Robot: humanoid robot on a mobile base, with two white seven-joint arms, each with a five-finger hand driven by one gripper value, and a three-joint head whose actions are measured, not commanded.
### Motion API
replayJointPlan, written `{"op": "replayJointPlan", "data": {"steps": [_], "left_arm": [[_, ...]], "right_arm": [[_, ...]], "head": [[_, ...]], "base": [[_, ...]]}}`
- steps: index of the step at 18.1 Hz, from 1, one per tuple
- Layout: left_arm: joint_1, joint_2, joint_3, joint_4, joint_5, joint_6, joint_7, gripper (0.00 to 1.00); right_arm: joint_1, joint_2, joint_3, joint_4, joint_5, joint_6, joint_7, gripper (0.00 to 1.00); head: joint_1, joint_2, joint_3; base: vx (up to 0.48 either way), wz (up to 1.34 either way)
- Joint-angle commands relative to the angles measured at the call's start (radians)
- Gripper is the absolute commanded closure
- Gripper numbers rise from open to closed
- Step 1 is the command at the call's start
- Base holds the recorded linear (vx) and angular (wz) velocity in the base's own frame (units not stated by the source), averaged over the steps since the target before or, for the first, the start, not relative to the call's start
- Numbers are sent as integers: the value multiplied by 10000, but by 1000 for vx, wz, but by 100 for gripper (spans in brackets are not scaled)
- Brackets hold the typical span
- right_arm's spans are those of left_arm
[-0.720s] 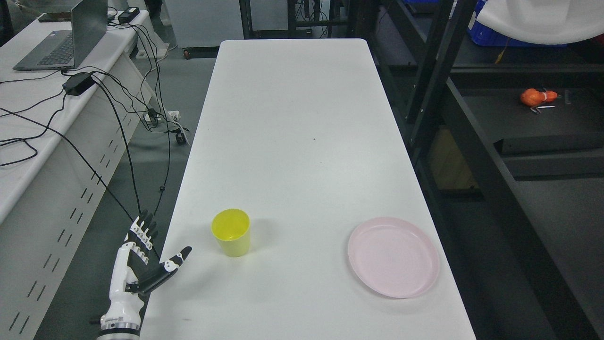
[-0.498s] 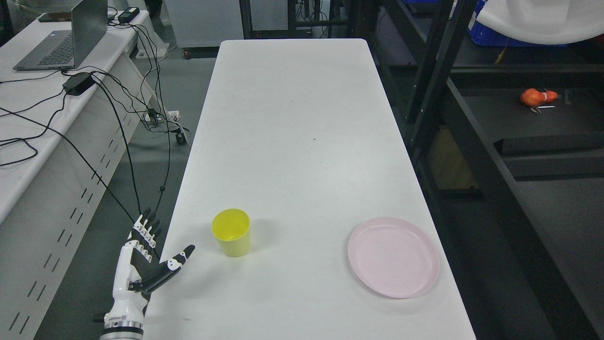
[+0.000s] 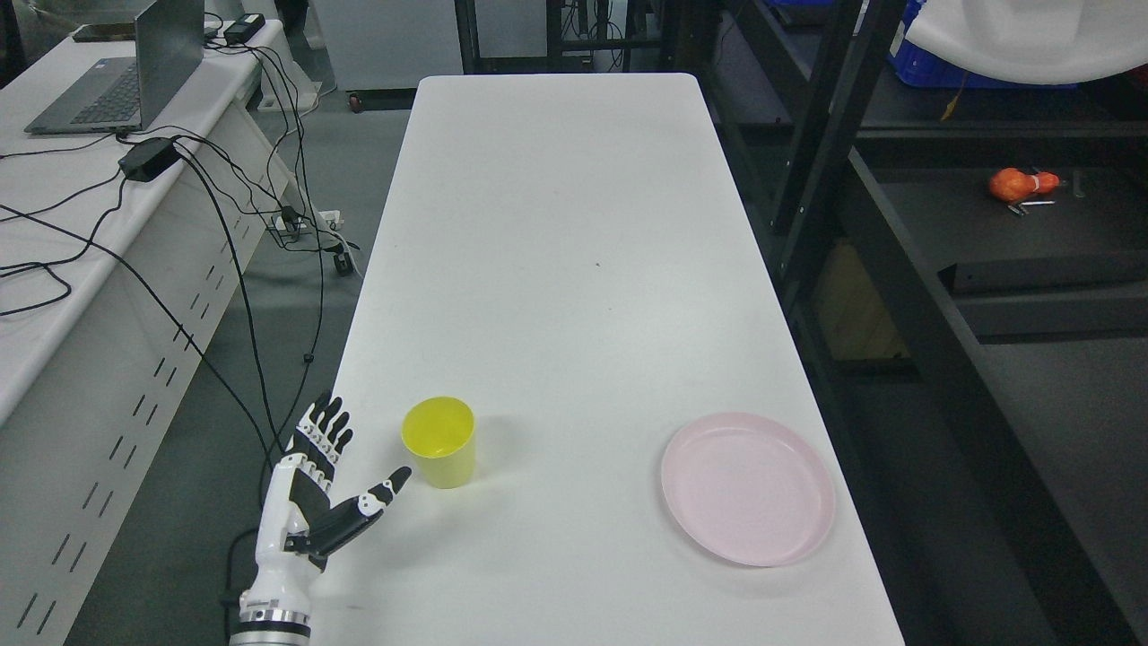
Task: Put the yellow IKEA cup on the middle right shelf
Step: 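Reach the left hand toward the yellow cup on the table, then close the left hand around the yellow cup and lift it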
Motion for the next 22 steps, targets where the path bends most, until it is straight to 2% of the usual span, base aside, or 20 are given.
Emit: {"op": "replayJointPlan", "data": {"steps": [1,7,14,18,22], "left_arm": [[-399,131,-882,565,288,111,-14,1],[-1243,131,-1218,1684,288,111,-14,2],[-1612,131,-1541,2376,257,96,-29,2],[-2117,131,-1769,2698,227,126,-671,2],[-2241,131,-1894,3219,196,570,-704,2]], "right_arm": [[138,-175,169,0,-245,5,-8,1],[138,-175,169,0,-245,5,-8,1],[138,-175,169,0,-245,5,-8,1],[138,-175,169,0,-245,5,-8,1],[138,-175,169,0,-245,5,-8,1]], "head": [[0,0,0],[0,0,0],[0,0,0],[0,0,0],[0,0,0]], "base": [[0,0],[0,0],[0,0],[0,0],[0,0]]}}
